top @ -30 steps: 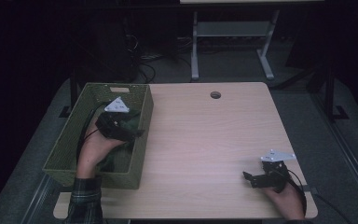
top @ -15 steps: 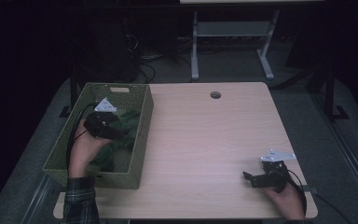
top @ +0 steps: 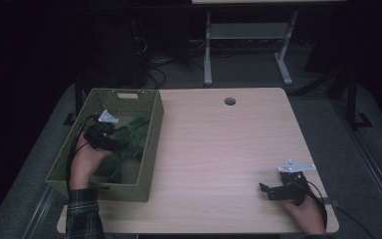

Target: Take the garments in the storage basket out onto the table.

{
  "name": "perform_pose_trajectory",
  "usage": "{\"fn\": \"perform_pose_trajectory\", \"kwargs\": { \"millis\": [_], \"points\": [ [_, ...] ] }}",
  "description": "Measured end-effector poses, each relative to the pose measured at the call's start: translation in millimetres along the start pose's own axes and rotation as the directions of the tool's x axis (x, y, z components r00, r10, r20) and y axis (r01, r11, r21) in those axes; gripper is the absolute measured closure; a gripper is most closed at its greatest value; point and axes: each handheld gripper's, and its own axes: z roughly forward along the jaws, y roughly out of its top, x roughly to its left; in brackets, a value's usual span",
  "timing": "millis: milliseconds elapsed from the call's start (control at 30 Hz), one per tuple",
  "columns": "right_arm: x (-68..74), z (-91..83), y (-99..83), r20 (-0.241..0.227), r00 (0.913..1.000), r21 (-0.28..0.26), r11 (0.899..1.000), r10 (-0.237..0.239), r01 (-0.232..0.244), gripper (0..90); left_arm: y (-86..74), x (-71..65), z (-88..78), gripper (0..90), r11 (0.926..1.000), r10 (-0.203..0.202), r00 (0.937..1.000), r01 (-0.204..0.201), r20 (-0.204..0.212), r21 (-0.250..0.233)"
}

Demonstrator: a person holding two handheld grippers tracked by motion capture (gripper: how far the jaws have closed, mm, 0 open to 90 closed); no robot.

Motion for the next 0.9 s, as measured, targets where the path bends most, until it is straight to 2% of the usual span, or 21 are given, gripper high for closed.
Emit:
{"fn": "perform_pose_trajectory", "kwargs": {
  "millis": [433,700,900],
  "points": [
    [0.0,0.0,0.0,0.0,1.0,0.0,1.0,0.0,0.0,5.5,-14.8,8.9,24.4,25.7,0.9958,-0.029,0.9992,0.027,0.028,0.088],
    [0.0,0.0,0.0,0.0,1.0,0.0,1.0,0.0,0.0,5.5,-21.1,12.2,35.9,25.9,0.9853,-0.072,0.9969,0.066,0.033,0.158],
    [0.0,0.0,0.0,0.0,1.0,0.0,1.0,0.0,0.0,5.5,-25.4,13.5,41.9,27.7,0.9718,-0.123,0.9916,0.112,0.04,0.208]
  ]
}}
